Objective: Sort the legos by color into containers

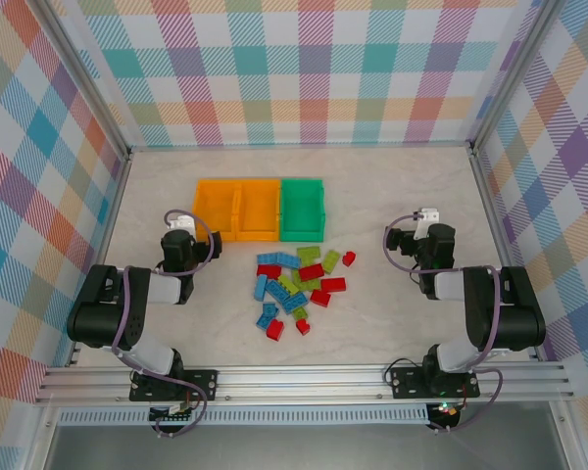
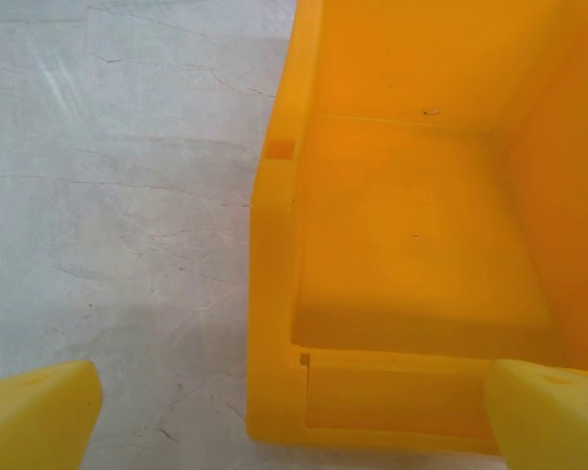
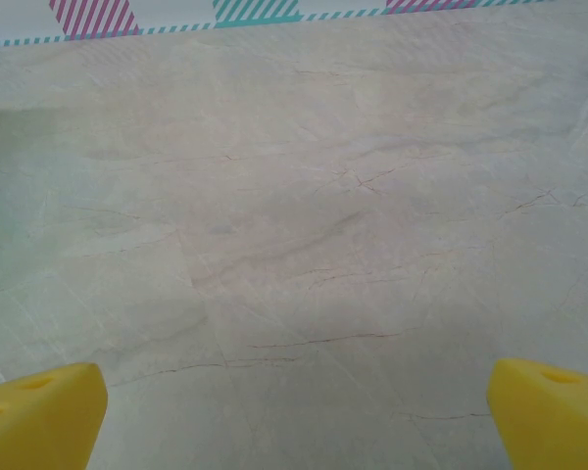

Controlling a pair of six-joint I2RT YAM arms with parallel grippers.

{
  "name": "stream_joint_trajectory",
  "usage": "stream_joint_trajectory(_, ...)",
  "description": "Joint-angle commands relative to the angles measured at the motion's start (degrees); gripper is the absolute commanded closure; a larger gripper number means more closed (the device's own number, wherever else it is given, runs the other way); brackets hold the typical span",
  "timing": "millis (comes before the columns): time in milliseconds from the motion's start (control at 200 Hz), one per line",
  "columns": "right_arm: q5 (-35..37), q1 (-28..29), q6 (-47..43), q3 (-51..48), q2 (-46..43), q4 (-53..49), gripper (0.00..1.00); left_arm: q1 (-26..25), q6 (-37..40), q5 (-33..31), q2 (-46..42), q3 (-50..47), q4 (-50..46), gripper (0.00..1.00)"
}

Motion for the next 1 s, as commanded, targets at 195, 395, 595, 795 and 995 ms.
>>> stream_joint_trajectory(195,10.76,-0.20,23.79,15.86,-21.91,-48.19,0.00,-2.29,2.61,-0.26,-7.46,1.01,-4.14,0.00)
stream_joint_trajectory(395,-10.54,3.68,30.44,20.62,-29.57,-65.23,0.00,-7.30,-9.02,-6.79,-29.56,5.49,-31.13,0.00)
stream_joint_trajectory(595,-13.35,15.44,25.23,28.79,-26.35,-83.41,0.00,-12.68,-26.69,-6.24,-37.64,17.87,-64.54,0.00)
stream_joint_trajectory(795,-13.22,27.81,26.06,34.42,-18.59,-93.41,0.00,-19.56,-43.13,1.23,-31.69,23.46,-82.84,0.03)
stream_joint_trajectory(995,-12.98,34.68,29.82,35.30,-15.75,-91.16,0.00,-27.27,-46.51,5.09,-23.39,22.41,-81.16,0.13)
